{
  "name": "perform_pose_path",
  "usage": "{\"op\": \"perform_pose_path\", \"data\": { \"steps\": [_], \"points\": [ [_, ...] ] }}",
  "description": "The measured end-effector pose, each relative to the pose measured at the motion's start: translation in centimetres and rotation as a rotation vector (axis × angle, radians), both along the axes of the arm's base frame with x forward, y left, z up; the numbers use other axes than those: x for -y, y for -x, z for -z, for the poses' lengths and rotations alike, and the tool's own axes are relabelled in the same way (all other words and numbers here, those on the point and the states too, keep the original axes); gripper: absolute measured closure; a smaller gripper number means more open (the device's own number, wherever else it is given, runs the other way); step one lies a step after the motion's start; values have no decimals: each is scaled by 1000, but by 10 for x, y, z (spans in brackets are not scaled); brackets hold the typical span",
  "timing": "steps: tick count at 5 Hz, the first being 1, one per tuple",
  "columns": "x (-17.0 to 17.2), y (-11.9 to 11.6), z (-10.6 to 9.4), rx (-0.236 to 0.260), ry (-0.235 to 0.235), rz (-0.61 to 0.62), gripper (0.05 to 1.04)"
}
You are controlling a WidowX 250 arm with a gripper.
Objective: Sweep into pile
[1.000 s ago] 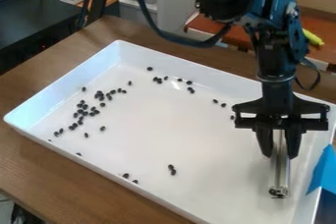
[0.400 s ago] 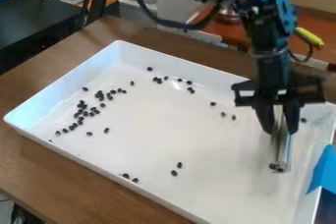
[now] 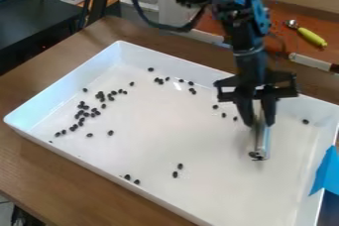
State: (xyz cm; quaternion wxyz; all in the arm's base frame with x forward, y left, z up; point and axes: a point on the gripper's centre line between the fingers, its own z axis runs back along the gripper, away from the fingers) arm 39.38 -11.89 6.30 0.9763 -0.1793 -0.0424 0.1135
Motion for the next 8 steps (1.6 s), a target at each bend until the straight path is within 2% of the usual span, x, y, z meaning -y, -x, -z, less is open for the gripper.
{"op": "perform_pose_path", "data": {
  "steps": [2, 3, 5, 6, 7, 8],
  "points": [
    [-29, -4, 8, -6, -37, 2, 745],
    [-48, -3, 10, -27, -44, -8, 745],
    [-122, -1, 10, -67, -34, -31, 745],
    [-174, 3, 10, -57, -37, -64, 745],
    [-227, 10, 11, -27, -84, -111, 745],
    [-250, 18, 11, -18, -108, -96, 745]
  ]
}}
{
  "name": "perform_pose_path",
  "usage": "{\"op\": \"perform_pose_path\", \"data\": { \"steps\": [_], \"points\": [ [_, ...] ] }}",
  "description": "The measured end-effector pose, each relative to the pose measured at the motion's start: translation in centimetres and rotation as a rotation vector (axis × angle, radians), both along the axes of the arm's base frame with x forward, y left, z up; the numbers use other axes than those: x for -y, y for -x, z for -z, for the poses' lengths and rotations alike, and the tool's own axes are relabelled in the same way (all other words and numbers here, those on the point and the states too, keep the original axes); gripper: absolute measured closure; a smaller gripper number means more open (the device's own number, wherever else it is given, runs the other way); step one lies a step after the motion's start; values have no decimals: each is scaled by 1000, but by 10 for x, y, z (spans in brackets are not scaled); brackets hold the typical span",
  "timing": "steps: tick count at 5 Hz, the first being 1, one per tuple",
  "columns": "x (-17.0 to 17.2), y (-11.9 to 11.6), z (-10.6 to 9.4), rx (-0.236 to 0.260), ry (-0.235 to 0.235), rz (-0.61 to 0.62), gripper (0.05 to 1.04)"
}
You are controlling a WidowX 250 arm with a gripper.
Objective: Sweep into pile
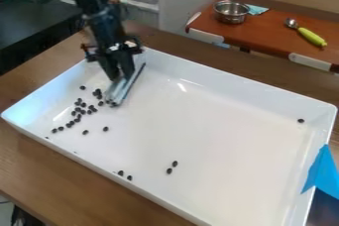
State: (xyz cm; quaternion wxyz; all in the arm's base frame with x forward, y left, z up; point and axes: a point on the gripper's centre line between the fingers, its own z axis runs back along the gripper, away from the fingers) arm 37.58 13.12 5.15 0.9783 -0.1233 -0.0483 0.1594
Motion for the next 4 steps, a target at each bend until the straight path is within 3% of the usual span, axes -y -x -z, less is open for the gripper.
{"op": "perform_pose_path", "data": {
  "steps": [1, 2, 3, 4],
  "points": [
    [-15, 18, -3, -24, 63, 40, 745],
    [10, 30, -29, 0, 226, 73, 745],
    [58, 32, -61, 93, 321, 136, 745],
    [107, 33, -71, 123, 355, 186, 745]
  ]
}}
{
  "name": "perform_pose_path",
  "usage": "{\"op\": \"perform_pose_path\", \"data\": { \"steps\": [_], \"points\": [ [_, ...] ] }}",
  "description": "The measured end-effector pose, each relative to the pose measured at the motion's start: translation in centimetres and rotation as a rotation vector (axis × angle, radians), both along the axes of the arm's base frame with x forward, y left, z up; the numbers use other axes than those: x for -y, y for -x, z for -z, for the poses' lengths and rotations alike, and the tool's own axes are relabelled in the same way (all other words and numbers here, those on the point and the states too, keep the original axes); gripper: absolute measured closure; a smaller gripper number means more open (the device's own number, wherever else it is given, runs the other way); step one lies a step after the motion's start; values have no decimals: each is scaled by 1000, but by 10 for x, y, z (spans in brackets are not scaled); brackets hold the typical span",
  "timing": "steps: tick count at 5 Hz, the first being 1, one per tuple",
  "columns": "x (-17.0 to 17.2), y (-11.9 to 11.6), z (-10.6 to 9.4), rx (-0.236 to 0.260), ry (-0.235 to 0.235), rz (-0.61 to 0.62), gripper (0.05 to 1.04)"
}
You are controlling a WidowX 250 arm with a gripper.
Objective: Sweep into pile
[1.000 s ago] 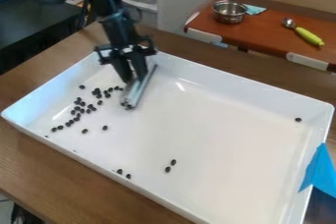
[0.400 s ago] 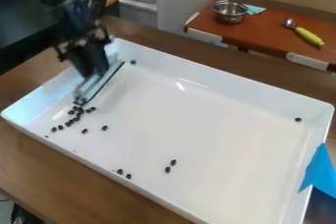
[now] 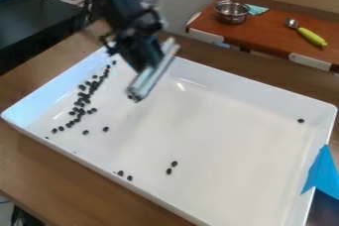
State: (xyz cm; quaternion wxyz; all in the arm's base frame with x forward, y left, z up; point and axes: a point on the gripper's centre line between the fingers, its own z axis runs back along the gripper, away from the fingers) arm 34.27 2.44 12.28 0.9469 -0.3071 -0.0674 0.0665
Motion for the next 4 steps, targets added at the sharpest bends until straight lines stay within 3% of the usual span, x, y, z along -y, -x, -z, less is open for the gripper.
{"op": "perform_pose_path", "data": {
  "steps": [2, 3, 4],
  "points": [
    [101, 17, 35, -36, -95, 116, 745],
    [153, 21, 40, -14, -129, 133, 745],
    [164, 29, 53, -11, -175, 122, 745]
  ]
}}
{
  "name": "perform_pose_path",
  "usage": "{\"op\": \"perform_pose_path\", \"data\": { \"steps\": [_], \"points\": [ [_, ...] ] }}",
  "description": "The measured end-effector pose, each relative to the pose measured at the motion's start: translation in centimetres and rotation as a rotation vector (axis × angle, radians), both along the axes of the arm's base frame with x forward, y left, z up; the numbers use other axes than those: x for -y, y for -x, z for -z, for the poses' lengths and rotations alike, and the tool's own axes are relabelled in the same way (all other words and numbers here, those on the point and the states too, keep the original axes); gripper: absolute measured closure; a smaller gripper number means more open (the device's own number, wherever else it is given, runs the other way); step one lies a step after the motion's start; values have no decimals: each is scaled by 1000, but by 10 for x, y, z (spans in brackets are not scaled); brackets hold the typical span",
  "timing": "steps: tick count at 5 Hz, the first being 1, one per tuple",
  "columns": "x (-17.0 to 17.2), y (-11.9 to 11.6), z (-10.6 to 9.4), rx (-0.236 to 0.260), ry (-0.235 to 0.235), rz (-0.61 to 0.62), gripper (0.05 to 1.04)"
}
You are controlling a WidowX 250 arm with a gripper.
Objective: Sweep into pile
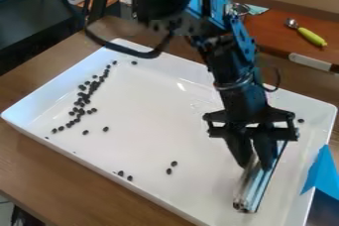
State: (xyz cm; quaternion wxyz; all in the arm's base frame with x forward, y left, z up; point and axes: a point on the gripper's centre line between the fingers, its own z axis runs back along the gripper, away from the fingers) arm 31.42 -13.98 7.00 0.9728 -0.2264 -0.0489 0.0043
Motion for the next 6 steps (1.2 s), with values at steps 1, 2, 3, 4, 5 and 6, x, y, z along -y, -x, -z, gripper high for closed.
{"op": "perform_pose_path", "data": {
  "steps": [1, 2, 3, 4, 5, 6],
  "points": [
    [-4, 3, 9, 0, -29, -4, 745],
    [-22, 5, 18, -14, -57, -20, 745],
    [-46, 7, 24, -31, -76, -46, 745],
    [-75, 9, 25, -43, -115, -62, 745],
    [-110, 13, 25, -30, -167, -80, 745],
    [-147, 23, 24, -12, -243, -75, 745]
  ]
}}
